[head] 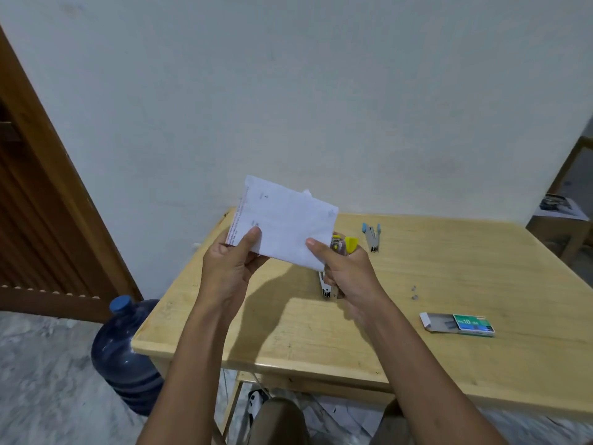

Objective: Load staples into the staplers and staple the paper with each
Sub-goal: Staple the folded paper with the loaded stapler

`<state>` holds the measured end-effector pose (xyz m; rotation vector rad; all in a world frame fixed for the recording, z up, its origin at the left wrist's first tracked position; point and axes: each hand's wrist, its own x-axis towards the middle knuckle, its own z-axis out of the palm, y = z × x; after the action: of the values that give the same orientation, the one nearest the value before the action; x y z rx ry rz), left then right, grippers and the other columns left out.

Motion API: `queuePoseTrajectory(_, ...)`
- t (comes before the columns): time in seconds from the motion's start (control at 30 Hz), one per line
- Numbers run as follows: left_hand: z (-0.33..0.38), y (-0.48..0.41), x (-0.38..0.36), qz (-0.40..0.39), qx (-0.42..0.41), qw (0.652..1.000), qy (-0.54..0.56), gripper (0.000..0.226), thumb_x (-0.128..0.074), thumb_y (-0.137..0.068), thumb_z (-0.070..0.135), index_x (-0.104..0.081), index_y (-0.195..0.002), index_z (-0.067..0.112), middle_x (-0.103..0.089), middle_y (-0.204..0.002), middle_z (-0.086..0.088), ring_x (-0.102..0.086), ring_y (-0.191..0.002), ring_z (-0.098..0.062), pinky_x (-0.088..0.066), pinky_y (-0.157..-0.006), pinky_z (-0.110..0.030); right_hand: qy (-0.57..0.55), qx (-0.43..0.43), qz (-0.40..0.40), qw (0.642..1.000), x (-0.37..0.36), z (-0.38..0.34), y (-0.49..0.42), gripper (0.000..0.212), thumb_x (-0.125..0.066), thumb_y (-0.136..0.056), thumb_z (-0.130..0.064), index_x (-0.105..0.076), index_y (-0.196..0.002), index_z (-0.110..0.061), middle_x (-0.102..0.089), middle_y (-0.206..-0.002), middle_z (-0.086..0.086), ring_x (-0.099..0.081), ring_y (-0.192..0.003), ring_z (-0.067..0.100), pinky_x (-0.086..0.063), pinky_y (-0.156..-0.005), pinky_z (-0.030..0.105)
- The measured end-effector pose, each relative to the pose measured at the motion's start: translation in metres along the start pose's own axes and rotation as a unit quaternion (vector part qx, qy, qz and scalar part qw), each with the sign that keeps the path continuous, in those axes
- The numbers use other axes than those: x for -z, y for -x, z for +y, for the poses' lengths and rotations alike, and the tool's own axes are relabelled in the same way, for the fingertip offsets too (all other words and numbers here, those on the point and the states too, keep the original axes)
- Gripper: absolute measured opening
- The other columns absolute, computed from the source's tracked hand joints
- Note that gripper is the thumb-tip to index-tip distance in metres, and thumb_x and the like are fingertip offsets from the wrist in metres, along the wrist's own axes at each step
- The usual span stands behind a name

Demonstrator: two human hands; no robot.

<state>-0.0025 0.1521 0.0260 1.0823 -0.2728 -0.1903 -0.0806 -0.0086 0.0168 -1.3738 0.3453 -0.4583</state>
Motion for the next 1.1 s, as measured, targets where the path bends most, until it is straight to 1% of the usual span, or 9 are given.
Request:
queuePoseTrajectory(0.1,-0.004,0.002,-0.001,-0.005,0.016,1.0,-0.007,0.028,-0.063,-0.094,0.017,-0.066,-0.12,0.008,-0.075,-0.111,-0.005,-0.071,-0.1,-0.022,-0.058,-0.078,-0.027,0.009,0.008,0.01,1.0,-0.002,0.0,0.004,0.016,-0.074,-0.088,-0.022,-0.073,-0.097,-0.008,-0.058,-0.053,-0.017,-0.046,-0.041,0.001,-0.035,-0.044,0.014)
queuePoseTrajectory(0.23,-0.007,0.0,0.002,0.025,0.002,1.0,-0.006,0.019,-0.061,-0.096,0.019,-0.069,-0.113,0.016,-0.076,-0.103,0.002,-0.069,-0.091,-0.018,-0.058,-0.076,-0.029,-0.015,-0.021,0.083,0.996,-0.001,0.006,0.0,0.013,-0.076,-0.086,-0.026,-0.071,-0.094,-0.016,-0.048,-0.05,-0.013,-0.04,-0.046,0.007,-0.034,-0.049,0.023)
queuePoseTrajectory(0.37,-0.007,0.001,0.002,0.007,0.012,1.0,-0.018,0.026,-0.061,-0.096,0.018,-0.066,-0.121,0.014,-0.074,-0.111,-0.003,-0.071,-0.092,-0.019,-0.058,-0.074,-0.031,0.005,-0.008,0.03,1.0,0.001,0.009,0.004,0.012,-0.073,-0.088,-0.025,-0.068,-0.082,-0.015,-0.045,-0.048,-0.013,-0.029,-0.047,0.012,-0.025,-0.05,0.026)
queuePoseTrajectory(0.53,-0.006,0.002,0.005,0.01,0.01,1.0,-0.017,0.02,-0.06,-0.097,0.016,-0.067,-0.116,0.016,-0.075,-0.105,-0.001,-0.07,-0.086,-0.017,-0.057,-0.07,-0.028,-0.027,-0.024,0.065,0.997,0.007,0.007,0.003,0.009,-0.074,-0.088,-0.025,-0.07,-0.088,-0.016,-0.047,-0.057,-0.004,-0.034,-0.049,0.012,-0.03,-0.047,0.023)
queuePoseTrajectory(0.67,-0.008,0.005,0.001,0.002,0.034,0.999,-0.009,0.019,-0.063,-0.094,0.015,-0.069,-0.112,0.017,-0.076,-0.106,-0.004,-0.072,-0.09,-0.019,-0.057,-0.07,-0.03,-0.011,-0.022,0.028,0.999,0.005,0.005,0.009,0.014,-0.069,-0.092,-0.023,-0.066,-0.079,-0.018,-0.042,-0.043,-0.015,-0.035,-0.04,0.006,-0.029,-0.048,0.023)
queuePoseTrajectory(0.77,-0.013,0.009,-0.005,-0.015,0.05,0.998,-0.031,0.012,-0.064,-0.094,0.014,-0.072,-0.102,0.016,-0.076,-0.101,-0.007,-0.071,-0.09,-0.021,-0.057,-0.071,-0.031,-0.005,-0.022,0.017,1.0,0.001,0.003,0.012,0.01,-0.067,-0.093,-0.022,-0.068,-0.086,-0.015,-0.049,-0.043,-0.017,-0.043,-0.04,0.002,-0.032,-0.045,0.02)
queuePoseTrajectory(0.9,-0.01,0.006,0.004,-0.004,0.047,0.998,-0.041,0.016,-0.064,-0.094,0.013,-0.072,-0.108,0.014,-0.076,-0.105,-0.008,-0.071,-0.095,-0.022,-0.057,-0.071,-0.029,0.006,-0.026,0.056,0.998,0.007,0.002,0.007,0.018,-0.067,-0.092,-0.028,-0.065,-0.077,-0.019,-0.046,-0.057,-0.001,-0.03,-0.042,0.01,-0.024,-0.048,0.025)
queuePoseTrajectory(1.03,-0.001,0.001,0.017,-0.031,0.054,0.996,-0.058,0.023,-0.064,-0.093,0.013,-0.069,-0.115,0.013,-0.075,-0.112,-0.004,-0.071,-0.099,-0.021,-0.057,-0.072,-0.026,0.087,0.028,0.132,0.987,0.021,-0.003,-0.004,0.018,-0.064,-0.093,-0.03,-0.072,-0.085,-0.017,-0.05,-0.044,-0.02,-0.034,-0.043,0.007,-0.029,-0.049,0.024)
queuePoseTrajectory(1.1,0.003,-0.001,0.021,-0.064,0.081,0.991,-0.09,0.022,-0.066,-0.091,0.014,-0.072,-0.112,0.011,-0.073,-0.113,-0.008,-0.066,-0.094,-0.027,-0.056,-0.076,-0.03,0.114,0.062,0.121,0.984,0.027,-0.011,-0.009,0.02,-0.065,-0.093,-0.035,-0.072,-0.088,-0.017,-0.055,-0.047,-0.021,-0.036,-0.04,0.003,-0.031,-0.051,0.024)
